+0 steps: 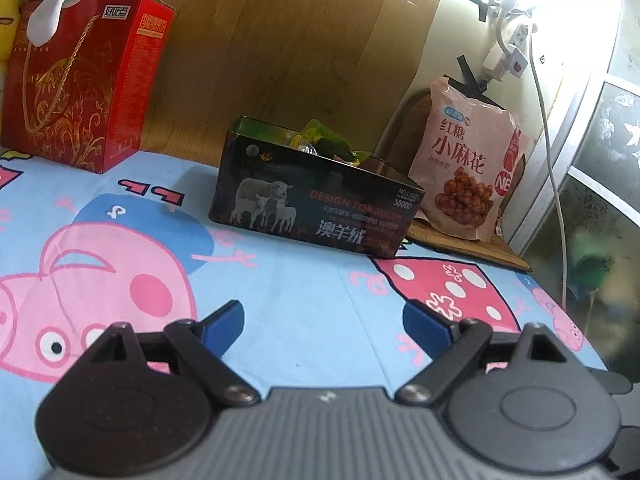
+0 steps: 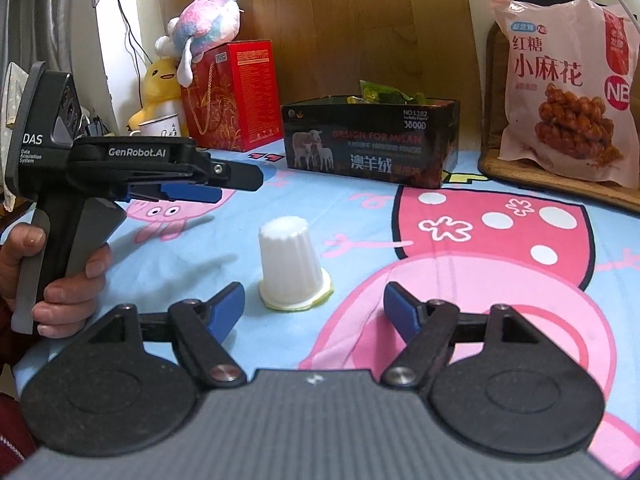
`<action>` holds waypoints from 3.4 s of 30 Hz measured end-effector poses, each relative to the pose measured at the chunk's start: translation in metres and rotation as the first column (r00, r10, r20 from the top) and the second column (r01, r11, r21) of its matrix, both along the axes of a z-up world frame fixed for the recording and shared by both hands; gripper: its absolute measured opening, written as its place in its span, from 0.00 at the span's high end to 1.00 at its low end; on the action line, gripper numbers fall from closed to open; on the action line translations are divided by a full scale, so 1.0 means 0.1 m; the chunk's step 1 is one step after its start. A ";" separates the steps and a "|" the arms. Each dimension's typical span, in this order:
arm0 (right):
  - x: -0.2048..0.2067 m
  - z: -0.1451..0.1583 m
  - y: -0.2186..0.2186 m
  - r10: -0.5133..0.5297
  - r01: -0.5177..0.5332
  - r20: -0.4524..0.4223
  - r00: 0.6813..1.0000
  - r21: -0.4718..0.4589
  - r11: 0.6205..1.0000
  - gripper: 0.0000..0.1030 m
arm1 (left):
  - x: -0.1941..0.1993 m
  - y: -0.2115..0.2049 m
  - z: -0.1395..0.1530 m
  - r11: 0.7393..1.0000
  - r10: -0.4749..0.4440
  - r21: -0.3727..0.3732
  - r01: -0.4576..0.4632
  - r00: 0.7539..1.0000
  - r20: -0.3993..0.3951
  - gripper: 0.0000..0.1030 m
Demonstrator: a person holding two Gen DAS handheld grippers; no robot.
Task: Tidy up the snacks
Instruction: 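Withdraw the left gripper from the tin back over the sheet, then reach the left gripper to the white jelly cup and close on it, then lift the white jelly cup with the left gripper and open it over the tin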
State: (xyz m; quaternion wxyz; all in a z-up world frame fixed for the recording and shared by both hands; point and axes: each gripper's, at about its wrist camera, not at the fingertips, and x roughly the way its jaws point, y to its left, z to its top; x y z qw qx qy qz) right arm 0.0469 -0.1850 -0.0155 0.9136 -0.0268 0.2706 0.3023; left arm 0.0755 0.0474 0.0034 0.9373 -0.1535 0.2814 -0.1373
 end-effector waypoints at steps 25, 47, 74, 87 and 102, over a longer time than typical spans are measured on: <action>0.03 -0.02 0.03 0.010 -0.010 -0.021 1.000 0.003 1.000 0.24 | 0.06 0.00 -0.02 0.999 0.025 0.030 -0.024 0.999 -0.048 0.03; -0.01 0.00 0.09 0.033 -0.033 0.001 0.999 -0.019 0.999 0.24 | -0.16 -0.11 0.22 0.973 -0.203 -0.106 0.203 0.979 0.019 0.16; 0.70 0.61 0.71 0.120 -0.086 0.284 0.951 -0.127 0.988 0.61 | 0.57 -0.21 0.87 0.981 -0.186 0.067 0.181 0.978 0.094 0.60; 1.91 0.53 0.94 0.063 -0.038 0.258 0.964 -0.102 0.994 0.50 | 1.73 0.17 0.65 0.998 -0.013 0.058 0.010 0.998 0.057 0.49; 0.63 0.27 0.13 -0.282 0.229 0.222 0.934 0.234 0.945 0.08 | 0.57 -0.03 0.40 0.978 0.112 0.174 -0.118 0.993 0.044 0.26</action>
